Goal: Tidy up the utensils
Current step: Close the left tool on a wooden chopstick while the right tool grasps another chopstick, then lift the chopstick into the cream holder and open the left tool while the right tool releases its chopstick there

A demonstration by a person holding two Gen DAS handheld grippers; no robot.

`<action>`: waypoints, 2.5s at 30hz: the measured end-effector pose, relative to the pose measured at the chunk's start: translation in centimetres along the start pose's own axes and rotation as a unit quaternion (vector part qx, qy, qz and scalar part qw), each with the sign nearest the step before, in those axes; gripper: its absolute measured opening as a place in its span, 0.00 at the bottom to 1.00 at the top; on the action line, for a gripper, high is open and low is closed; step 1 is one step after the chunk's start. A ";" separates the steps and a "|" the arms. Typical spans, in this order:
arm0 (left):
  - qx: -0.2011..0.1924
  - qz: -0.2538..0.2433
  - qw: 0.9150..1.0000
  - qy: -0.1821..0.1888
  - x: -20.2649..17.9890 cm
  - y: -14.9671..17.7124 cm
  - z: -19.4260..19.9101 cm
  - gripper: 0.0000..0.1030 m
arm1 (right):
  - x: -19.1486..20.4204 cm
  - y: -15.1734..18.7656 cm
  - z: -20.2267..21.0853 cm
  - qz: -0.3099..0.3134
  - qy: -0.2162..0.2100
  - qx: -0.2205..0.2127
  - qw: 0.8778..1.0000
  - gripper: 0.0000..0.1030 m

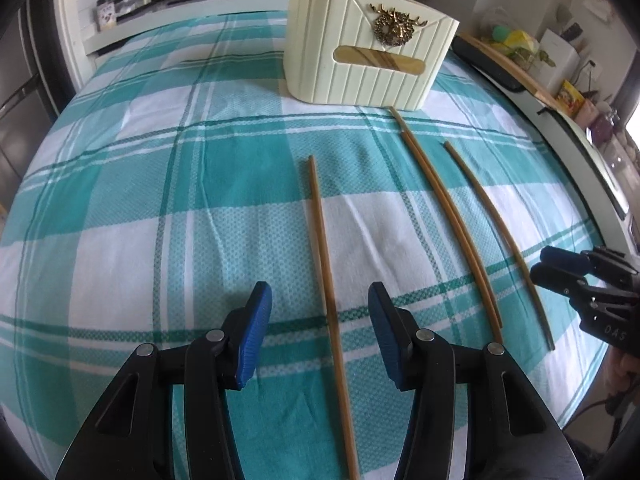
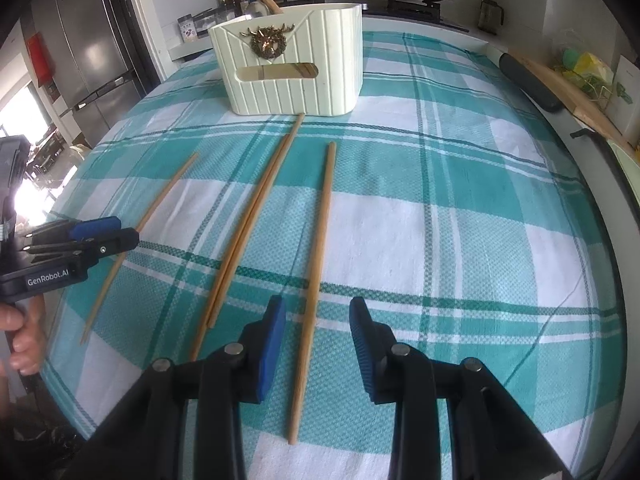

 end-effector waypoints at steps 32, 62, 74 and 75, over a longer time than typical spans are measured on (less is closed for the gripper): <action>-0.010 -0.026 1.000 -0.009 -1.4 -6.3 -3.3 0.03 | -4.4 -12.0 -8.2 -0.018 -0.021 0.026 0.999 0.07; -0.228 0.011 0.965 0.126 -3.0 -13.0 17.7 0.03 | -0.6 -16.3 17.0 0.027 0.008 -0.271 0.962 0.07; -0.305 -0.009 0.944 0.128 -5.1 -22.0 22.8 0.03 | -2.6 -25.5 20.9 0.038 0.023 -0.329 0.943 0.07; -0.308 -0.009 0.943 0.126 -5.4 -22.7 22.8 0.03 | -2.7 -26.2 21.0 0.040 0.026 -0.333 0.942 0.07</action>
Point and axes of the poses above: each gripper's, at about its wrist camera, not at the fingertips, and z roughly against the way its jaws point, x to its left, y to its underside, the point moved 5 cm from there along -z, roughly the way its jaws point, and after that the axes turned 11 degrees about z, right-handed, at the moved point
